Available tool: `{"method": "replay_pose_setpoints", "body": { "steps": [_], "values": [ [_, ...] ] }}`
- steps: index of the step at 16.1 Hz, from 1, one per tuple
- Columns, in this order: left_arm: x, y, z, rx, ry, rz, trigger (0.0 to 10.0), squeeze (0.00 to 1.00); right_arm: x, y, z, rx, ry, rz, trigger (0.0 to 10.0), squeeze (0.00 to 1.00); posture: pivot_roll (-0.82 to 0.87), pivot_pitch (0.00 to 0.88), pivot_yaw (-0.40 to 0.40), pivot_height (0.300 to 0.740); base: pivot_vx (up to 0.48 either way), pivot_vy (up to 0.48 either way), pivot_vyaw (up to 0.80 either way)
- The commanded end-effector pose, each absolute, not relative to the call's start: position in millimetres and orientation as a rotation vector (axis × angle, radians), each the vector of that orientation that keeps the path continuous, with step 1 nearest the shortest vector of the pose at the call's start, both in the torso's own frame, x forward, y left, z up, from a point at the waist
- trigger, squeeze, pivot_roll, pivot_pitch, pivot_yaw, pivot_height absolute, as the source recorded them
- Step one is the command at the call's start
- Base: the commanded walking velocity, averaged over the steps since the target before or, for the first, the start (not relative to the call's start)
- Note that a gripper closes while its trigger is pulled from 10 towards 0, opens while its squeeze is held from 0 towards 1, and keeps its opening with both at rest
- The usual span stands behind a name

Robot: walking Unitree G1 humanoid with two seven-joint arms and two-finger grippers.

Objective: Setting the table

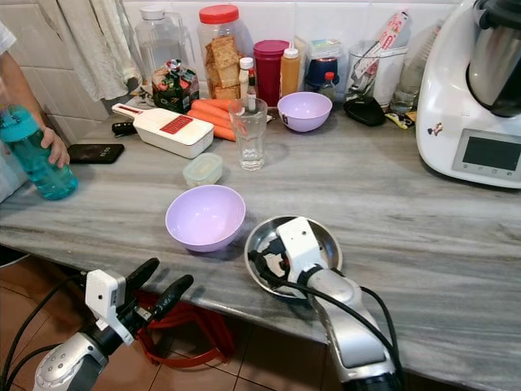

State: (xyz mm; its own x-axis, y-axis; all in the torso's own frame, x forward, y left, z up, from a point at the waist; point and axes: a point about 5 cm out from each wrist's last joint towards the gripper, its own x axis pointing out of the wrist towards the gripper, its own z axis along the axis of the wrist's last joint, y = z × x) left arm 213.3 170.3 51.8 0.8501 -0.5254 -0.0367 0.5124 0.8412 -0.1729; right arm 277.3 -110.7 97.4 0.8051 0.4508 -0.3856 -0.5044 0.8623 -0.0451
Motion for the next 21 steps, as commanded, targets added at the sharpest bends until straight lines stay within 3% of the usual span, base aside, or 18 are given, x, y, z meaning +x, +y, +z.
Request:
{"method": "replay_pose_setpoints", "body": {
  "steps": [1,4,21],
  "values": [
    [214,178,52,-0.144,0.079,-0.543,10.0,0.00,279,-106,98,-0.141,0.378,0.523,10.0,0.75,-0.02,0.016,0.087,0.740,0.000,0.000,0.00],
    [211,181,48,-0.145,0.079,-0.544,10.0,0.00,283,-105,95,-0.149,0.371,0.520,10.0,0.65,-0.02,0.019,0.089,0.740,0.000,0.000,0.00],
    [198,172,77,-0.134,0.046,-0.557,10.0,0.00,307,-96,94,-0.154,0.301,0.500,10.0,0.65,0.00,0.028,0.097,0.740,0.000,0.000,0.00]
  ]
}}
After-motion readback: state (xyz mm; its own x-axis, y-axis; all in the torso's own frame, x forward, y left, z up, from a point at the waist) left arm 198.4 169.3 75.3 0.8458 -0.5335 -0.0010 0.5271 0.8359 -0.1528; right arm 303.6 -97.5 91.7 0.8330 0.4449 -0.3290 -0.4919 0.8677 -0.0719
